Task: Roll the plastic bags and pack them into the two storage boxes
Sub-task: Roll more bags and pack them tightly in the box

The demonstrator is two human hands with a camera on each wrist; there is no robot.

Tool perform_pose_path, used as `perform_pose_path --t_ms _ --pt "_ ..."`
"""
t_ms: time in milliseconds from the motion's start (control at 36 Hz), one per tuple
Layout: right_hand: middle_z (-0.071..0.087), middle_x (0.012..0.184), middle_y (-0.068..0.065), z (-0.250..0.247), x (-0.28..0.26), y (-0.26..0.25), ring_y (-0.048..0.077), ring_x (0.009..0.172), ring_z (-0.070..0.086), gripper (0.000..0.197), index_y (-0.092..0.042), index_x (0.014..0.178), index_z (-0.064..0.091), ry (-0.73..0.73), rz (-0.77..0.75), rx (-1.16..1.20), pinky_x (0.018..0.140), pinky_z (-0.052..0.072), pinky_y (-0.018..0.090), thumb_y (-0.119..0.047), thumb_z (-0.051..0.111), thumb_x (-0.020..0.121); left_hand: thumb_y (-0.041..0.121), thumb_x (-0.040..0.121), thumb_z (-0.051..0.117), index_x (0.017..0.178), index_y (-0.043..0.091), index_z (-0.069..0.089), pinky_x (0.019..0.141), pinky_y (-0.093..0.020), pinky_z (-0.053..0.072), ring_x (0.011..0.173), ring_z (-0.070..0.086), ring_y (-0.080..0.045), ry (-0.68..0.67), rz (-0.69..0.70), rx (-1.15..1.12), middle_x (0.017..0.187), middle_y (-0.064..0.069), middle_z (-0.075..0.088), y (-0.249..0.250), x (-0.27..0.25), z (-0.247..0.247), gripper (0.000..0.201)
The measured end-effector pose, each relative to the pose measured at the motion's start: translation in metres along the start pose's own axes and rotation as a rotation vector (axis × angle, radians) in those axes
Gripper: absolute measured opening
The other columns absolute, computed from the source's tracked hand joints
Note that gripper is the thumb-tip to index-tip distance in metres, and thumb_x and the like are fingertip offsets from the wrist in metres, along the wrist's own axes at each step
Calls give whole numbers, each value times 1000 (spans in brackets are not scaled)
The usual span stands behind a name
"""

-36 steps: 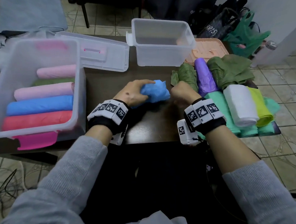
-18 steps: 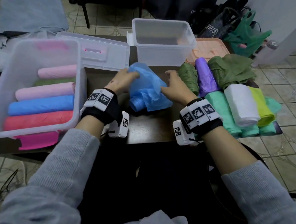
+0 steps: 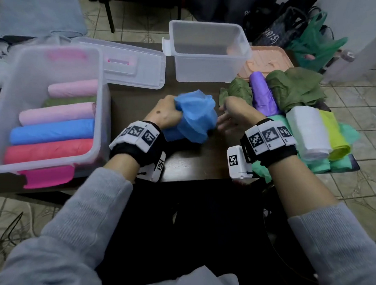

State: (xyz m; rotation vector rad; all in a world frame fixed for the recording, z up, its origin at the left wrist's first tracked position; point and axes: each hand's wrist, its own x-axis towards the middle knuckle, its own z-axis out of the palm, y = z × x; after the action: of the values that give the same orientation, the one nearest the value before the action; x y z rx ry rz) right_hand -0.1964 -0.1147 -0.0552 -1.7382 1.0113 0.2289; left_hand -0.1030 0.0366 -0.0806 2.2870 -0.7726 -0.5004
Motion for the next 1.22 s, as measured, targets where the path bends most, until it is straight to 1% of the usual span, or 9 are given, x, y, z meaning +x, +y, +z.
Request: perform_pose_path --t_ms 139,222,417,583,722,778,889,1083,1222 --pt "61 96 18 3 3 7 27 84 56 23 2 95 66 148 -223 -667 66 39 26 -5 48 84 7 87 48 89 17 62 55 -17 34 92 46 -6 150 -2 -134 86 -2 54 3 10 -11 17" --pt "66 100 13 10 -2 9 30 96 62 22 -3 98 68 166 -303 -776 75 47 30 -8 52 84 10 89 49 91 12 62 68 -24 36 89 50 -16 112 -61 -140 91 -8 56 3 14 -12 14" --pt "56 96 6 14 12 13 16 81 53 14 -15 90 51 147 -307 -410 75 42 27 -2 51 85 13 87 47 93 8 63 80 -36 49 91 58 -27 71 -182 -246 97 -14 62 1 16 -12 18" --pt "52 82 3 14 14 17 11 59 47 38 -6 131 42 -8 -135 -1 54 40 21 3 37 95 10 85 48 97 10 58 78 -30 44 92 55 -21 46 -133 -288 99 -9 59 -1 14 -12 15" --pt "53 88 6 12 16 21 12 60 49 40 -5 130 42 42 -117 54 55 40 22 5 34 93 17 69 80 132 15 42 88 -18 38 107 49 -11 -274 40 -82 117 5 51 -2 0 -3 74" --pt "55 95 9 11 16 20 12 60 49 40 -5 129 43 25 -120 56 56 40 22 6 34 92 28 57 88 139 20 32 98 -31 42 114 47 -17 -316 23 111 125 4 49 -7 -2 10 100" --pt "57 88 6 9 17 18 13 62 50 41 -5 128 44 6 -115 58 57 41 23 6 31 91 17 68 78 139 18 31 92 -38 47 112 54 -29 -203 29 250 122 -8 55 -9 -1 21 85" --pt "54 86 6 4 15 15 17 61 52 44 -1 131 44 27 -83 172 50 42 23 8 24 93 29 64 71 117 11 57 82 -32 53 92 65 -21 -205 -168 -523 105 -7 67 4 4 -9 58" --pt "57 116 20 6 7 12 36 109 58 55 -2 132 44 -57 -106 343 73 49 29 15 17 87 9 94 36 102 10 54 52 -28 55 55 67 -20 -331 -283 -992 73 -9 69 9 -2 -12 20"
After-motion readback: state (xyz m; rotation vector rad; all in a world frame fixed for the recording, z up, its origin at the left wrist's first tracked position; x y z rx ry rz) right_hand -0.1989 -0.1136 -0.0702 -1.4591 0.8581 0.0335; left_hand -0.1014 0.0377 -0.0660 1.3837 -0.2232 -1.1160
